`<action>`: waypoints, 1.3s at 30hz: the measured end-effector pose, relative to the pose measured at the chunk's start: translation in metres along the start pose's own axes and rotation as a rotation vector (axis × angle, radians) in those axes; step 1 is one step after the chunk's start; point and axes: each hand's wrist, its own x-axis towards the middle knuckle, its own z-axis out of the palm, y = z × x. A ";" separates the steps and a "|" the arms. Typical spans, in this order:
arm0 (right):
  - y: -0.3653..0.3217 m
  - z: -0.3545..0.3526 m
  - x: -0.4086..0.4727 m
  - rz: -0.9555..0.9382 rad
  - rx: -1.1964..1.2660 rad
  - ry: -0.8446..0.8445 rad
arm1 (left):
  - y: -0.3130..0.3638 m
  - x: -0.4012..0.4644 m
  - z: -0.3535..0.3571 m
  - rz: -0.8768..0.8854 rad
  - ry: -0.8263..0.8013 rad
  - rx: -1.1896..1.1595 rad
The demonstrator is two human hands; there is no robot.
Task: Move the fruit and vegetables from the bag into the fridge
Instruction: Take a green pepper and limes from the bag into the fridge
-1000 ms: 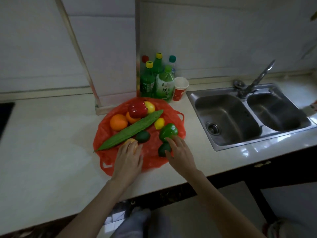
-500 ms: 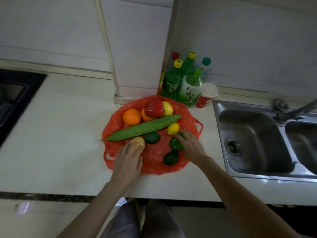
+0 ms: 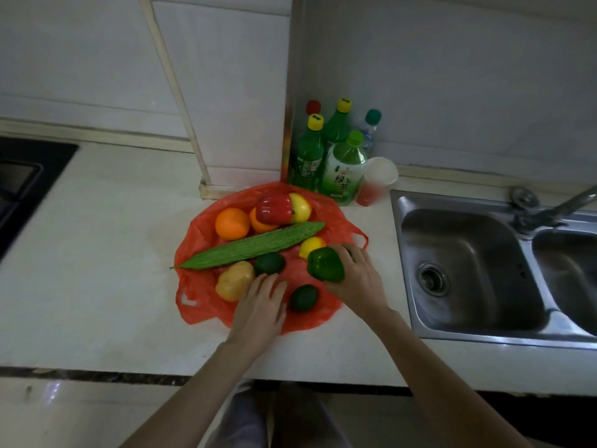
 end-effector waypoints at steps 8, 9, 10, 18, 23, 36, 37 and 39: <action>0.012 -0.029 -0.036 0.142 0.247 0.158 | 0.034 0.034 0.047 0.115 -0.204 0.034; 0.014 -0.030 -0.039 0.152 0.286 0.174 | 0.037 0.037 0.052 0.110 -0.240 0.062; 0.016 -0.032 -0.041 0.157 0.307 0.184 | 0.038 0.039 0.056 0.097 -0.272 0.084; 0.022 -0.030 -0.053 0.126 0.323 0.132 | 0.035 0.043 0.063 -0.021 -0.274 0.030; 0.009 -0.031 -0.033 0.042 0.388 0.057 | 0.023 0.028 0.026 -0.135 0.036 -0.170; -0.217 0.028 0.027 -0.436 0.550 -0.166 | -0.116 -0.156 -0.114 -0.623 0.576 -0.105; -0.240 0.034 0.025 -0.474 0.560 -0.193 | -0.128 -0.178 -0.121 -0.663 0.599 -0.096; -0.287 0.048 0.018 -0.560 0.572 -0.233 | -0.150 -0.225 -0.133 -0.742 0.650 -0.094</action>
